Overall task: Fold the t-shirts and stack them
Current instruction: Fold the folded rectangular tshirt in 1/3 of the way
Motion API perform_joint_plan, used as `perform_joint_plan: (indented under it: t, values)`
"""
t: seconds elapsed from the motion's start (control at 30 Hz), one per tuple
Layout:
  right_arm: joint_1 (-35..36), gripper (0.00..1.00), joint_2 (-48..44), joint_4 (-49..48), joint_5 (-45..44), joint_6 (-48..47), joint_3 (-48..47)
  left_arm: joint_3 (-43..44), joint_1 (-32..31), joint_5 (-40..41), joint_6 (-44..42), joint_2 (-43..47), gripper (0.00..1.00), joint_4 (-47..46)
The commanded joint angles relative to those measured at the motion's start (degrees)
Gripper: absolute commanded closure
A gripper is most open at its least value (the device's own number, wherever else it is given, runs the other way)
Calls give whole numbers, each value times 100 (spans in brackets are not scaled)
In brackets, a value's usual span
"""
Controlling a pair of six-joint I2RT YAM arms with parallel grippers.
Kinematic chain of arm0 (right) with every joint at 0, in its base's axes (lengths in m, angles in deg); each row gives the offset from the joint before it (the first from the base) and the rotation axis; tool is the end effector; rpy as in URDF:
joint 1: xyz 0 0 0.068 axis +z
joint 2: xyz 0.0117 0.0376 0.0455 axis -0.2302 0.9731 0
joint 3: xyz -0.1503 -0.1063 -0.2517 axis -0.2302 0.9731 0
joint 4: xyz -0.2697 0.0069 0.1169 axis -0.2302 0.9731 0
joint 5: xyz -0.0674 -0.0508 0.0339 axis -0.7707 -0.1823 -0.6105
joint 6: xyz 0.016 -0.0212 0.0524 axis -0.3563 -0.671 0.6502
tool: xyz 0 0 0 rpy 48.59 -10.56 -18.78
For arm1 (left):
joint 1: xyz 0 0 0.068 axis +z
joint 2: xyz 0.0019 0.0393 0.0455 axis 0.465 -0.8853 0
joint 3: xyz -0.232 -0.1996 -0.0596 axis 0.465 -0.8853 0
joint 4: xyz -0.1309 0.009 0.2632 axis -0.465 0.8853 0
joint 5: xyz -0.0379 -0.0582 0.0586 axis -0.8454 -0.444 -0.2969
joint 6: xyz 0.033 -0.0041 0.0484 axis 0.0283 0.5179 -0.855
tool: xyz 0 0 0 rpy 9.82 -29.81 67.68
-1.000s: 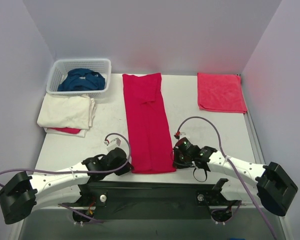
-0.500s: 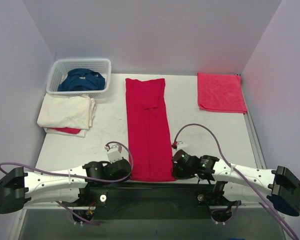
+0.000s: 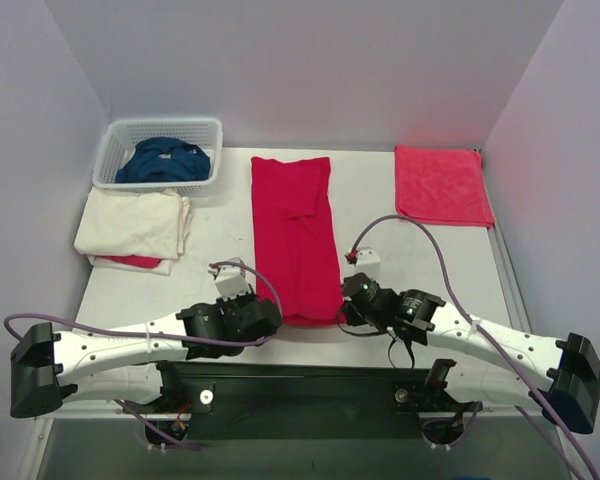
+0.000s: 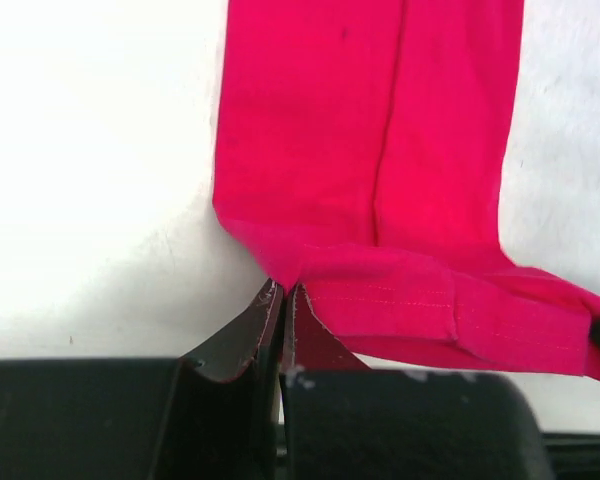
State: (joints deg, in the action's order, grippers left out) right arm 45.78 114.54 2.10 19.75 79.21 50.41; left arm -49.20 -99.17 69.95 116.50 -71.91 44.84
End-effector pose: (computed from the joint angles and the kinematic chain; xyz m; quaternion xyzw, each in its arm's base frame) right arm 0.1294 0.1944 0.2551 -0.0957 0.8930 0.2444 0.3656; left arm 0.0940 -0.1882 0.2486 -0.1509 0.8871 -0.1479 0.4103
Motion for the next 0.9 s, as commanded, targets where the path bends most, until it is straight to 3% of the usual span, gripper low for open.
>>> perform_joint_plan:
  t: [0.0, 0.17, 0.5, 0.87]
  values:
    - [-380, 100, 325, 103, -602, -462, -521, 514, 123, 1019, -205, -232, 100, 443]
    - [-1056, 100, 730, -291, -436, -990, -1109, 892, 674, 1416, -975, -514, 100, 7]
    - [-2032, 100, 2425, -811, 267, -1588, -2270, 1190, 2424, -33, -3184, -1568, 100, -2535]
    - [-2709, 100, 3999, -987, 768, -1773, -3658, 2386, 3445, -922, -3853, -3273, 100, -3221]
